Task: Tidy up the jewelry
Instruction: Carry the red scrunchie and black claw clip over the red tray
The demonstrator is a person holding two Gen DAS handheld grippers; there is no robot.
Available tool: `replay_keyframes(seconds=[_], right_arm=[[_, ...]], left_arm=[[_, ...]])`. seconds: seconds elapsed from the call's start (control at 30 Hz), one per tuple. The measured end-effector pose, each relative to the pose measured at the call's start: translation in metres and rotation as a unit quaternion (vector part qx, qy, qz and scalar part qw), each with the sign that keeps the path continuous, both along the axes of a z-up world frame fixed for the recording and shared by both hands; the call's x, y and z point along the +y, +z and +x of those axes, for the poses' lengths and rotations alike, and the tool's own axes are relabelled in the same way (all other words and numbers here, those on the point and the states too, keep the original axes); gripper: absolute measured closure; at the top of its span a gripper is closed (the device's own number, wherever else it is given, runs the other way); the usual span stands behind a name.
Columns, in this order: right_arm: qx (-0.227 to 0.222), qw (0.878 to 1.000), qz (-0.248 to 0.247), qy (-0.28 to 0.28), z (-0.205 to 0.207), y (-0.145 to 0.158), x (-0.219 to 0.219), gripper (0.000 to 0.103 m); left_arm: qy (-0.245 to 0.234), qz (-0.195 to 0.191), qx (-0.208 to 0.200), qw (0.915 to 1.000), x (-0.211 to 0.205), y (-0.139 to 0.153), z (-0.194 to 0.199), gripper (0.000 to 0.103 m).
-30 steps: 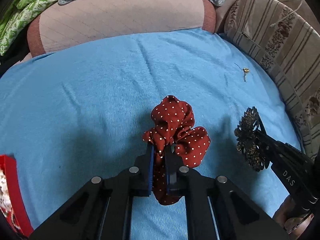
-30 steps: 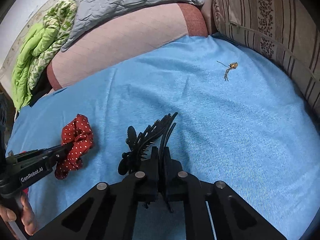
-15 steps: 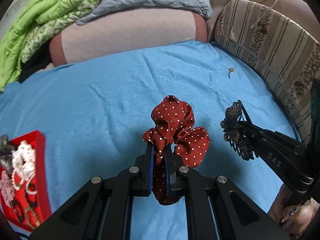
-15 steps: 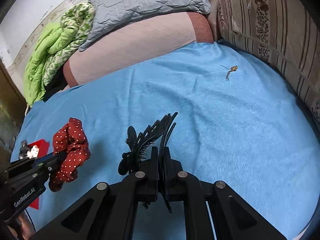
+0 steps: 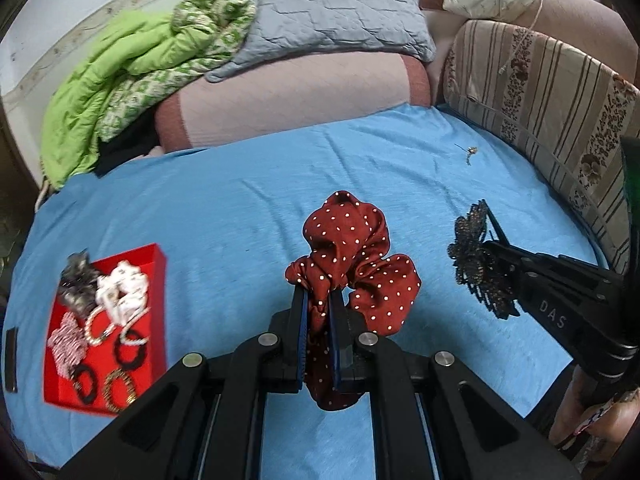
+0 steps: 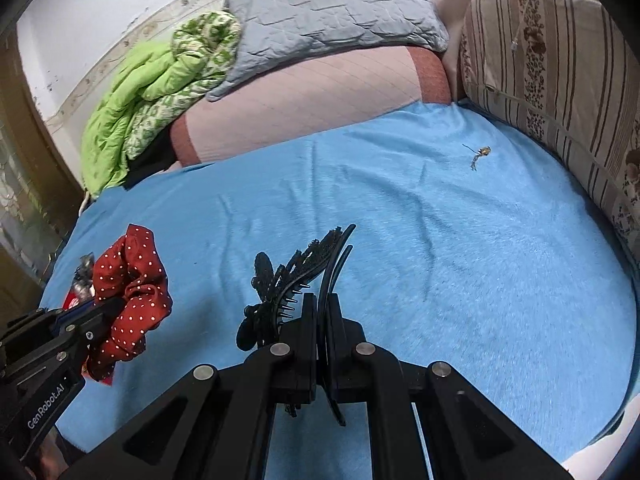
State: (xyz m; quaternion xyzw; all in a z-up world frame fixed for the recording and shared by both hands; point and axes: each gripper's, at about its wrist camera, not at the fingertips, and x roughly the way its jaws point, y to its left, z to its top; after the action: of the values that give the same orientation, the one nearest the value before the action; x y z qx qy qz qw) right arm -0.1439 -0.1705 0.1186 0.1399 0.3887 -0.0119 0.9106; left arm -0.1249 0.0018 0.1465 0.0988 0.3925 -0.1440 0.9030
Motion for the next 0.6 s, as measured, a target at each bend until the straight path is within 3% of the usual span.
replay_keyframes(seconds=[0.33,0.6], right_arm=[[-0.009,0.999,-0.013,0.047,-0.014,0.019,0.051,0.098],[0.004,0.993,-0.018,0.118,0.001,0.021,0.119,0.098]], left_arm=[[0.058,-0.014,-0.008,0.9982,0.068,0.004,-0.025,0.094],[0.148,-0.044,0.002,0.9881,0.164,-0.001,-0.022,0.094]])
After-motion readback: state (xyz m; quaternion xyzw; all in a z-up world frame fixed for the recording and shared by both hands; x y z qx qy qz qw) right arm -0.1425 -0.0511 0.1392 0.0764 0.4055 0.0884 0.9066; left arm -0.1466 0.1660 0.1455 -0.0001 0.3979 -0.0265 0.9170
